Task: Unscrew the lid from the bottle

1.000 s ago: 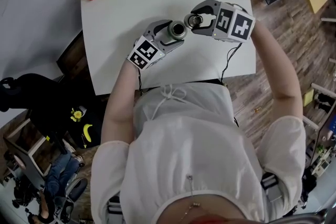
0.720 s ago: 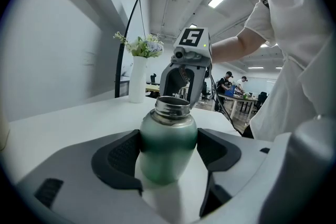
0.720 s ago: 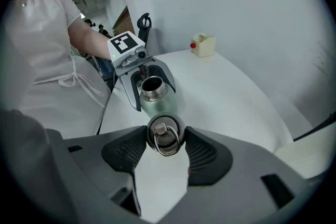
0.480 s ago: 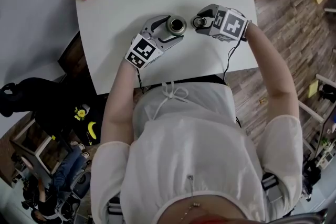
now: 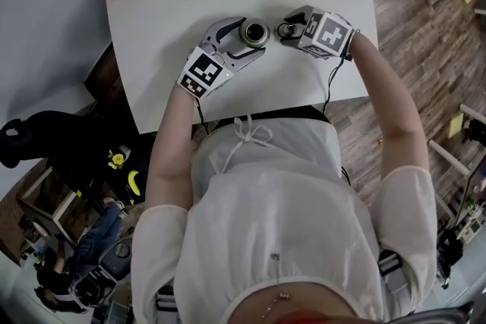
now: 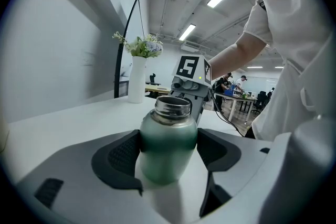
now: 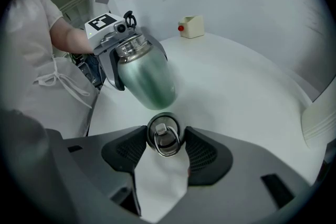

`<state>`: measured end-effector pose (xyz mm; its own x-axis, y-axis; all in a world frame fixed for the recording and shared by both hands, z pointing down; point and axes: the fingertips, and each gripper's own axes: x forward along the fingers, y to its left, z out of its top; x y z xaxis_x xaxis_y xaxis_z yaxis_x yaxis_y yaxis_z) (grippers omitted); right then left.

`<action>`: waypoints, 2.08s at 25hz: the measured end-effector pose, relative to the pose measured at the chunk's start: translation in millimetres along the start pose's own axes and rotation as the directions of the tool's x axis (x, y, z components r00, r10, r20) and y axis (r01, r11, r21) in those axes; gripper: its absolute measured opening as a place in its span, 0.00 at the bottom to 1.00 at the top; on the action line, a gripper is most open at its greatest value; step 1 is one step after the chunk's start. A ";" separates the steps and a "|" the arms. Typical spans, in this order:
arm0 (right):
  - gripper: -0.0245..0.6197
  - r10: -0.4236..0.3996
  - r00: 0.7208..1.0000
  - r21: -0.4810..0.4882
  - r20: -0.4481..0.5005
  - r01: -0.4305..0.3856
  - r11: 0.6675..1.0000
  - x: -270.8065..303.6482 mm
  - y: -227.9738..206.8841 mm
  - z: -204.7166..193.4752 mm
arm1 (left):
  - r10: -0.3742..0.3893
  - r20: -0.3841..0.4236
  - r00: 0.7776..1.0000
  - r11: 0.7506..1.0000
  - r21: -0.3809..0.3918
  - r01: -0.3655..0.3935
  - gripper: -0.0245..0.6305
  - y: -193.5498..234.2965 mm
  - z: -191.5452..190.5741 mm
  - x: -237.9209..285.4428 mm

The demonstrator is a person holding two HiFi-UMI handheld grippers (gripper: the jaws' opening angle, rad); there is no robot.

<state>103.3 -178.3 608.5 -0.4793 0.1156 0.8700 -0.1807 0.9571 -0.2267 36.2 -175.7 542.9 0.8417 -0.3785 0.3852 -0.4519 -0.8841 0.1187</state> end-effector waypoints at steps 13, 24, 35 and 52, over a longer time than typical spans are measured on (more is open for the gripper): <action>0.59 -0.049 0.994 0.071 0.097 0.042 0.997 -18.5 0.4 13.9 | 0.059 0.012 0.998 0.998 -0.018 -0.059 0.58 -0.2 4.1 -5.3; 0.46 -0.326 0.856 0.151 0.401 0.289 0.945 -108.3 9.0 71.2 | 0.238 0.219 0.946 0.966 0.046 -0.254 0.58 -8.5 78.4 -69.6; 0.25 -0.604 0.457 0.376 0.653 0.497 0.782 -197.4 43.9 119.2 | 0.563 0.408 0.719 0.805 -0.071 -0.590 0.22 -2.2 151.4 -181.8; 0.04 -0.684 0.284 0.509 0.672 0.494 0.705 -230.5 66.3 111.8 | 0.615 0.318 0.721 0.783 -0.137 -0.607 0.07 -2.6 148.7 -198.2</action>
<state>105.8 -171.2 344.0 -0.5898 -0.8002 0.1084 -0.8010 0.5968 0.0472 -85.4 -139.1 330.2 0.4231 -0.9041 0.0596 -0.9052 -0.4247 -0.0158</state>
